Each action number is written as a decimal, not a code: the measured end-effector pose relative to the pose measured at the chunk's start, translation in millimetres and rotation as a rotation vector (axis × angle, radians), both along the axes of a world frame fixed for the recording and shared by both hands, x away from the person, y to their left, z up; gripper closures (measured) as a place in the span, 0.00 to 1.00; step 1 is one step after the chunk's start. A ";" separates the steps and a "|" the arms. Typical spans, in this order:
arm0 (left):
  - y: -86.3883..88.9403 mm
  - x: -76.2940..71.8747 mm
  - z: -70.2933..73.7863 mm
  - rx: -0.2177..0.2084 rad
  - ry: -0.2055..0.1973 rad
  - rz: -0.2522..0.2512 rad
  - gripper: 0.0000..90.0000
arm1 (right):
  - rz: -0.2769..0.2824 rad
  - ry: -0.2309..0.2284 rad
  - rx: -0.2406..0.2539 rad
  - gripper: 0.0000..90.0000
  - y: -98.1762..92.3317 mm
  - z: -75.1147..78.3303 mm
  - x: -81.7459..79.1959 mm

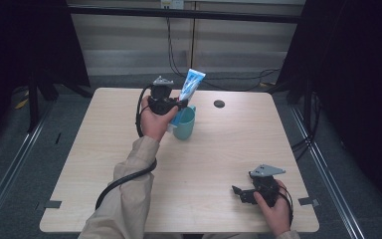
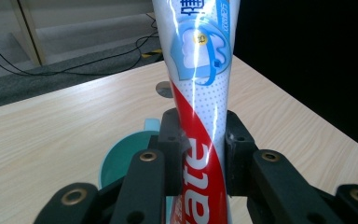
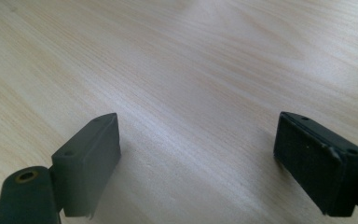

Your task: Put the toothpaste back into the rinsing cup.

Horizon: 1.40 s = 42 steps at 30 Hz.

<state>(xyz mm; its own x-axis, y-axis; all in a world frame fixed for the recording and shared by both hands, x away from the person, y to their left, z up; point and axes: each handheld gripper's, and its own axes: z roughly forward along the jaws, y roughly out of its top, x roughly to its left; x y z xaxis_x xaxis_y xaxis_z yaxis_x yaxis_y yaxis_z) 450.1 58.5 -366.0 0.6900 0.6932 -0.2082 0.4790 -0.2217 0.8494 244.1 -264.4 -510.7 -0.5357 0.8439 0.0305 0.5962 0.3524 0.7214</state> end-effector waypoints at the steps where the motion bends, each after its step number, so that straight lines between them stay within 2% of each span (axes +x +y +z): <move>1: -0.1 0.8 -0.4 0.004 -0.001 0.001 0.82 | 0.000 -0.001 0.000 0.16 0.0 0.0 0.0; 21: -8.9 18.7 -1.1 -0.008 -0.006 0.021 0.82 | 0.001 -0.004 -0.001 0.16 -0.1 -0.1 0.2; 26: -12.7 23.0 -3.2 0.004 -0.008 0.026 0.82 | 0.003 -0.004 -0.001 0.16 -0.2 -0.2 0.2; 34: -18.8 29.2 -4.4 -0.008 -0.016 0.035 0.81 | 0.003 -0.002 0.000 0.16 -0.1 -0.1 0.1; 42: -25.2 37.1 -6.8 0.002 -0.023 0.042 0.81 | 0.009 -0.002 0.000 0.16 0.0 -0.1 0.1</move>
<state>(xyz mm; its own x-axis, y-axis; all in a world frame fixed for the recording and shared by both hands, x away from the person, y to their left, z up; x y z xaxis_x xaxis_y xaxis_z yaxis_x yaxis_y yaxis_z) 487.1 33.3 -372.8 0.6646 0.7224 -0.1907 0.4679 -0.2035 0.8600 244.2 -264.4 -510.7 -0.5430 0.8393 0.0290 0.5913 0.3576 0.7228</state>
